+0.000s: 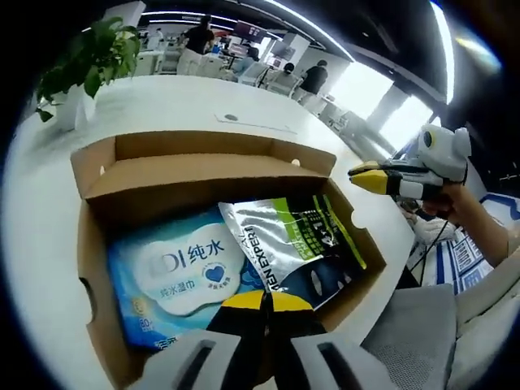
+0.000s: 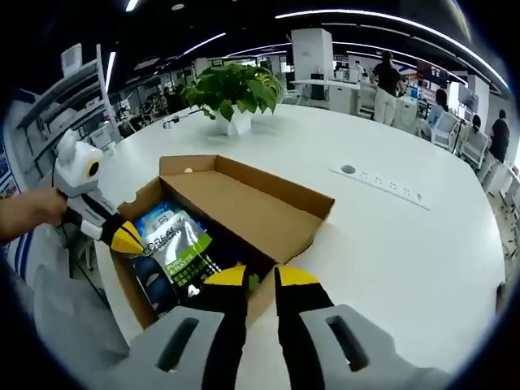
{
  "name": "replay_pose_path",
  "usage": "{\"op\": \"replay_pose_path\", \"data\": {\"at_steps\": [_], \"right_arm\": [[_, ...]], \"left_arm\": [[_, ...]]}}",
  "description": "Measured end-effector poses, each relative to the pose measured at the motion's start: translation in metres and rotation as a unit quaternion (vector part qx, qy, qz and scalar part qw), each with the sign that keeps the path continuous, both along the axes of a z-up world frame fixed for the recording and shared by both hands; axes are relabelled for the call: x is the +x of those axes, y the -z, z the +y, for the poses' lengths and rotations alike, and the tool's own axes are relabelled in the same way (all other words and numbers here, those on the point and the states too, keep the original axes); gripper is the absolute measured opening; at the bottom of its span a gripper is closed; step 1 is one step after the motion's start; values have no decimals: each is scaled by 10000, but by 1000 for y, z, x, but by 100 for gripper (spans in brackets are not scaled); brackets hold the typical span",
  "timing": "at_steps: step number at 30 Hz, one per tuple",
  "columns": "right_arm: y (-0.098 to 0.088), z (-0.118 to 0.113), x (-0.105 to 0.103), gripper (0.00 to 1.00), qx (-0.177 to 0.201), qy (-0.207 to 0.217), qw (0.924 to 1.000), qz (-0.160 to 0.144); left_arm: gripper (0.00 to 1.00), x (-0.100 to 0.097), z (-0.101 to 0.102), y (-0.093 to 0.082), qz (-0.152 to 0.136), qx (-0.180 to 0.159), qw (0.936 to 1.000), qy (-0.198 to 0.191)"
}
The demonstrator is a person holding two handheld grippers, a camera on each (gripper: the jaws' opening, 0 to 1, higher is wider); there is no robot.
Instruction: Operate the shoe box by opening the lid, removing the specified soft item, and placing it in the target area until the item is outside and the box remains undamaged.
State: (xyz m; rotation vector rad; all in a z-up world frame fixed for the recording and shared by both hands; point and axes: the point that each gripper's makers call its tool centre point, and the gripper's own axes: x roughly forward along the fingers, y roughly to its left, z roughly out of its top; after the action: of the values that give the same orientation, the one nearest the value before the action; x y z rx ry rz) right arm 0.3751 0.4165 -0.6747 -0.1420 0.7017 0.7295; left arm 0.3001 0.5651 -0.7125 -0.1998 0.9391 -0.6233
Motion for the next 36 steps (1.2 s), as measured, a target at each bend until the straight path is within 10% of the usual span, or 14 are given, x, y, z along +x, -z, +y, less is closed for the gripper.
{"op": "replay_pose_path", "data": {"at_steps": [36], "right_arm": [[47, 63, -69, 16, -53, -852, 9843, 1544]], "left_arm": [[0, -8, 40, -1, -169, 291, 9993, -157]]}}
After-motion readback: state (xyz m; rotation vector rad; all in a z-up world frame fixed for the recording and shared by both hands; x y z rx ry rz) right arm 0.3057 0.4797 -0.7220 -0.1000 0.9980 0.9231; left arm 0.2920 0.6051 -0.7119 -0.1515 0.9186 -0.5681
